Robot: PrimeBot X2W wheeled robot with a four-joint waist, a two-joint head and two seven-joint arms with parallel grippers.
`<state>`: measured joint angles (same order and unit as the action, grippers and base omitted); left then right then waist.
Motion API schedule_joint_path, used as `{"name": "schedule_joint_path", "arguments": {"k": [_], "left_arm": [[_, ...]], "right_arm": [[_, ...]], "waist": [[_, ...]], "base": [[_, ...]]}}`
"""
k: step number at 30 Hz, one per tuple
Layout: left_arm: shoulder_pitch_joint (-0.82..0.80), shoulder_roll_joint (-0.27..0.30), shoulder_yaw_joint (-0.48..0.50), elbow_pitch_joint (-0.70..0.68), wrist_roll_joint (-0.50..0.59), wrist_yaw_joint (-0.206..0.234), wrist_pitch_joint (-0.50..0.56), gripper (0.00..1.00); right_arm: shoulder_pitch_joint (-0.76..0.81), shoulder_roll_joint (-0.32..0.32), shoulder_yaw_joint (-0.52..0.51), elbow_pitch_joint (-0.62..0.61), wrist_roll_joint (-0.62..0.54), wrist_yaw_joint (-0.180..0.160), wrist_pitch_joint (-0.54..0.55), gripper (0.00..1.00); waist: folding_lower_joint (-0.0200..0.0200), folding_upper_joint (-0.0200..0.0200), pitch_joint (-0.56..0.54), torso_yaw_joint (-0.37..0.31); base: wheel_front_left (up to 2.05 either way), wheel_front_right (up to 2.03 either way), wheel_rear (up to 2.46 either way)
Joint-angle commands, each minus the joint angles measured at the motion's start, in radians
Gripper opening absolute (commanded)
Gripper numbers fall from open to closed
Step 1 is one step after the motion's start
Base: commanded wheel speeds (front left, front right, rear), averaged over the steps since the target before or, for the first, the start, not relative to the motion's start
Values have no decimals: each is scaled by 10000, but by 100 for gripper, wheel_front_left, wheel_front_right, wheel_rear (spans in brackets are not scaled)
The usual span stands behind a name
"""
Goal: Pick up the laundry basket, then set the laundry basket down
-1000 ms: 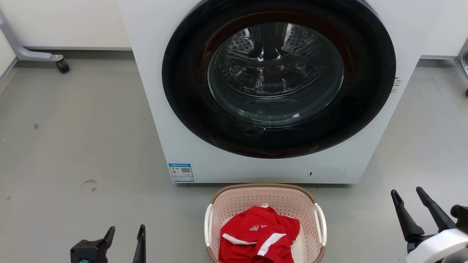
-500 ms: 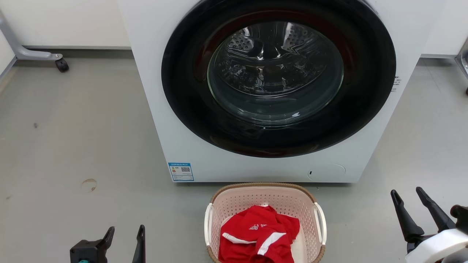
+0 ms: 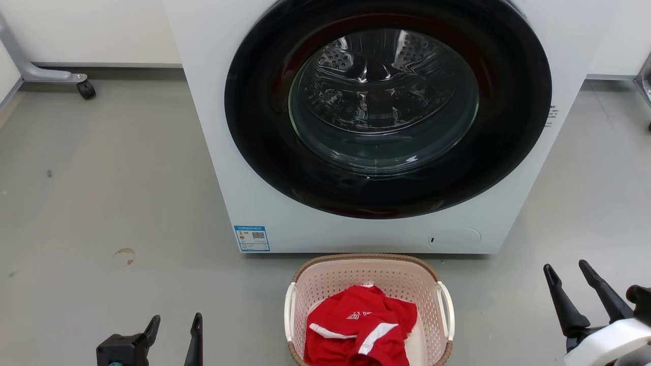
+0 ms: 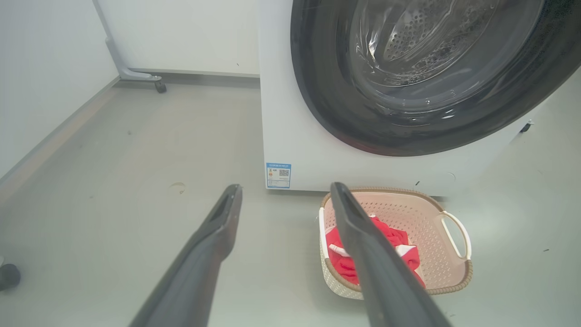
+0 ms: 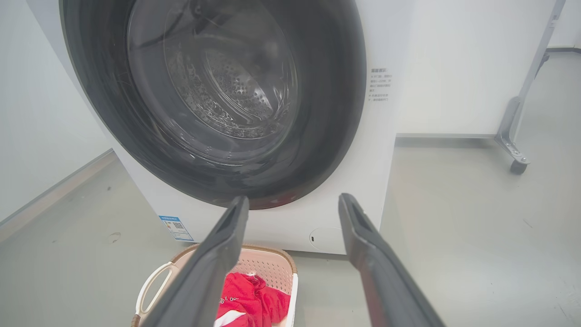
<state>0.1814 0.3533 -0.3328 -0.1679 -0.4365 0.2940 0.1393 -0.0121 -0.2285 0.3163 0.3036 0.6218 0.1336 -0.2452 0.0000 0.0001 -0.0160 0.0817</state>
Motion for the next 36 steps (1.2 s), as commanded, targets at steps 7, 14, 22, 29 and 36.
{"name": "schedule_joint_path", "arguments": {"k": [7, 14, 22, 29, 36], "left_arm": [[-40, 200, -189, 71, -25, -216, 58, 0], [12, -115, -139, 501, -507, -340, 68, 0], [-159, -259, 101, 733, -1191, -569, 27, 0], [-349, -409, 342, 986, -1867, -811, -13, 0], [-529, -562, 587, 1224, -2544, -1046, -50, 0]], "right_arm": [[3, 3, -18, -14, -11, 0, 2, 0], [106, 371, -95, 172, 405, 3, 126, 0], [39, 435, -316, 144, 977, 1, 310, 0], [-34, 503, -543, 109, 1544, -1, 497, 0], [-96, 574, -774, 66, 2112, -3, 687, 0]], "waist": [[0, -1, 18, 1], [14, -1, 20, -31], [1, -1, 34, -78], [0, -1, 46, -124], [0, -1, 55, -169]], "base": [[0, 0, 0], [0, 0, 0], [0, 0, 0], [0, 0, 0], [0, 0, 0]]}}
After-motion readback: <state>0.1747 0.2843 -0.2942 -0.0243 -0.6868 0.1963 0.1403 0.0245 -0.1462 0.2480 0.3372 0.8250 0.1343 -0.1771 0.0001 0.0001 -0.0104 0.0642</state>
